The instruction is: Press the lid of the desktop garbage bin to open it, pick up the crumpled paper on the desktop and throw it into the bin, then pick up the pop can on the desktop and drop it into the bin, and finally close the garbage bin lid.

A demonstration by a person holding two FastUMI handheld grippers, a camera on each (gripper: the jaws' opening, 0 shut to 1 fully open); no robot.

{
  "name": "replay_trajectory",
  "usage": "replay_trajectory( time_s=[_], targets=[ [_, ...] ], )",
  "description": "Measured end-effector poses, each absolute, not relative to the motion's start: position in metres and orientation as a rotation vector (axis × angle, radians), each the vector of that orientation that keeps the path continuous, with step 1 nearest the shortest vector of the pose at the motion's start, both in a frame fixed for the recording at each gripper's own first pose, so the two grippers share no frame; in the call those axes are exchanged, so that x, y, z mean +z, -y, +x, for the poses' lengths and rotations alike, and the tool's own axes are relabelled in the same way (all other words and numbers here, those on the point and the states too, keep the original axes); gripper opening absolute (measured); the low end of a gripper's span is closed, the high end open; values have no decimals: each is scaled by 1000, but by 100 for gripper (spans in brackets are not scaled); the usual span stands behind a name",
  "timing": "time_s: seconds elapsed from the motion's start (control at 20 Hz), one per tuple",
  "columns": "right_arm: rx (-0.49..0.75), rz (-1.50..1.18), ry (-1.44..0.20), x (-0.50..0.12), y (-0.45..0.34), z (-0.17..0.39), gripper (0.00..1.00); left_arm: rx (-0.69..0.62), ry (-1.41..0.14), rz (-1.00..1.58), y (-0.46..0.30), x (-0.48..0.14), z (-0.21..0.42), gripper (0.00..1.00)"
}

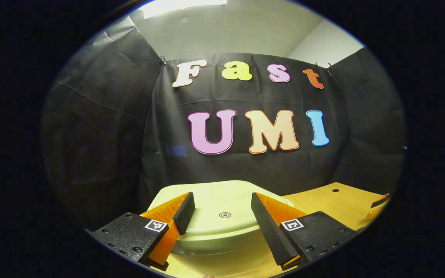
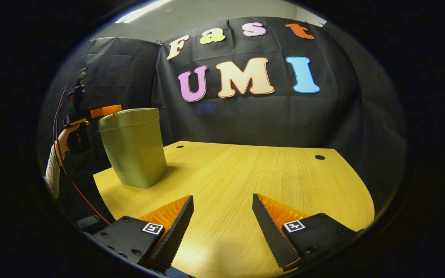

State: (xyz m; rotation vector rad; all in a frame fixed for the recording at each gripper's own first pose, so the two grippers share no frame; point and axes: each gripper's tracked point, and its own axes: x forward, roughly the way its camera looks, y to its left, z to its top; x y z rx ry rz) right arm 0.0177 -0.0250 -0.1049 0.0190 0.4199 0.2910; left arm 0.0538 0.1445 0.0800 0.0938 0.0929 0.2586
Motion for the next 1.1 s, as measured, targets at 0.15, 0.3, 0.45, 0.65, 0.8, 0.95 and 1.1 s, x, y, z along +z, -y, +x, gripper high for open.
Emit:
replay_trajectory(
  time_s=[0.15,0.3,0.45,0.65,0.8,0.95,1.1],
  targets=[
    [292,23,-419,-104,25,19,96,269,-74,88,-144,81,53,94],
    [291,26,-420,-106,25,20,96,270,-71,98,-144,79,52,93],
    [295,29,-425,-107,23,19,96,270,-71,93,-144,80,52,95],
    [300,24,-423,-105,19,17,96,280,-4,108,-145,88,50,92],
    [299,18,-425,-106,18,17,96,300,-19,101,-148,89,49,92],
    [301,18,-420,-104,16,17,96,291,-15,64,-144,95,47,92],
    [293,28,-419,-103,18,17,96,261,-9,53,-133,91,39,92]
  ],
)
